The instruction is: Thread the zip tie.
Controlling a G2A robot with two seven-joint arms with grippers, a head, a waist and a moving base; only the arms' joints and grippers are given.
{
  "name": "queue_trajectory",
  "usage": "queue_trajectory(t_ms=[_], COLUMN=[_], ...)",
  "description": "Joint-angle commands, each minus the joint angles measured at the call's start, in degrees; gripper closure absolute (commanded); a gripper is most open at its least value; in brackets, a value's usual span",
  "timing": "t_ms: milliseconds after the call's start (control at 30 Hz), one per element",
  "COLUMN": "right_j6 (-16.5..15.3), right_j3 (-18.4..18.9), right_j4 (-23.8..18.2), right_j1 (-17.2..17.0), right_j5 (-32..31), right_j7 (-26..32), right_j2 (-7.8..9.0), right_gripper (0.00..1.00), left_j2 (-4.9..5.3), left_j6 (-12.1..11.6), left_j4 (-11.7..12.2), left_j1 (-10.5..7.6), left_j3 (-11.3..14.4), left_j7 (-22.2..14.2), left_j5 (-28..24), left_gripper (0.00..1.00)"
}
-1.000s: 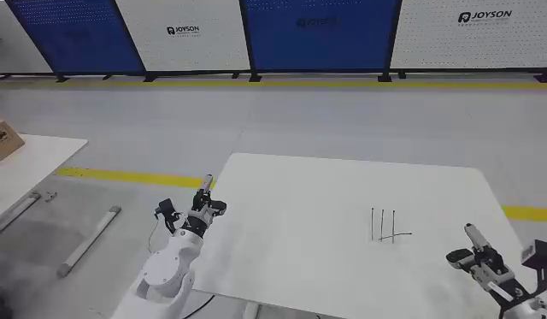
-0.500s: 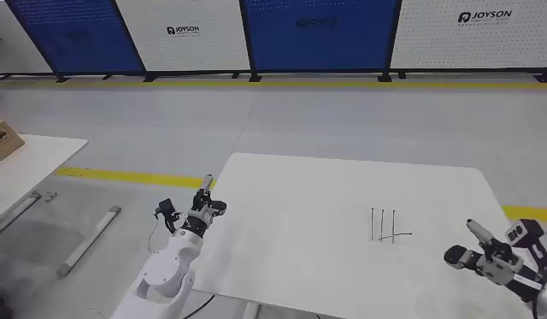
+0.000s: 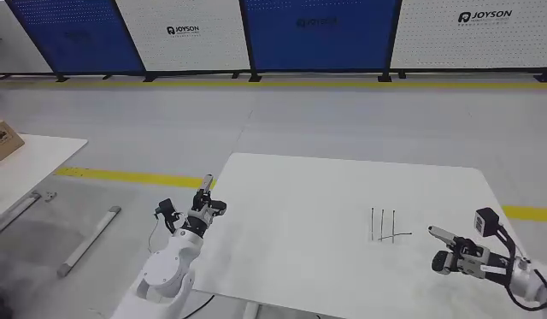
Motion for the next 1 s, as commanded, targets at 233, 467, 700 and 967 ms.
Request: queue_trajectory(t_ms=[233, 467, 700, 967], right_j6=[0.0, -2.5, -0.4, 1.1], right_j3=[0.0, -3.0, -11.7, -21.0], right_j4=[0.0, 0.9, 8.0, 17.7], right_j1=[0.0, 5.0, 14.0, 21.0], right_j5=[0.0, -8.0, -13.3, -16.9], right_j7=[0.0, -0.4, -2.1, -9.4], right_j2=[0.00, 0.64, 0.05, -1.75], right_gripper=[0.00, 0.00, 0.00, 0.00], left_j2=[0.00, 0.00, 0.00, 0.00], left_j6=[0.0, 0.0, 0.0, 0.0], left_j4=[0.0, 0.0, 0.0, 0.0], left_j1=[0.00, 0.00, 0.00, 0.00], left_j3=[0.0, 0.0, 0.0, 0.0], left_j7=[0.0, 0.0, 0.0, 0.0], left_j5=[0.0, 0.0, 0.0, 0.0], left_gripper=[0.00, 0.00, 0.00, 0.00])
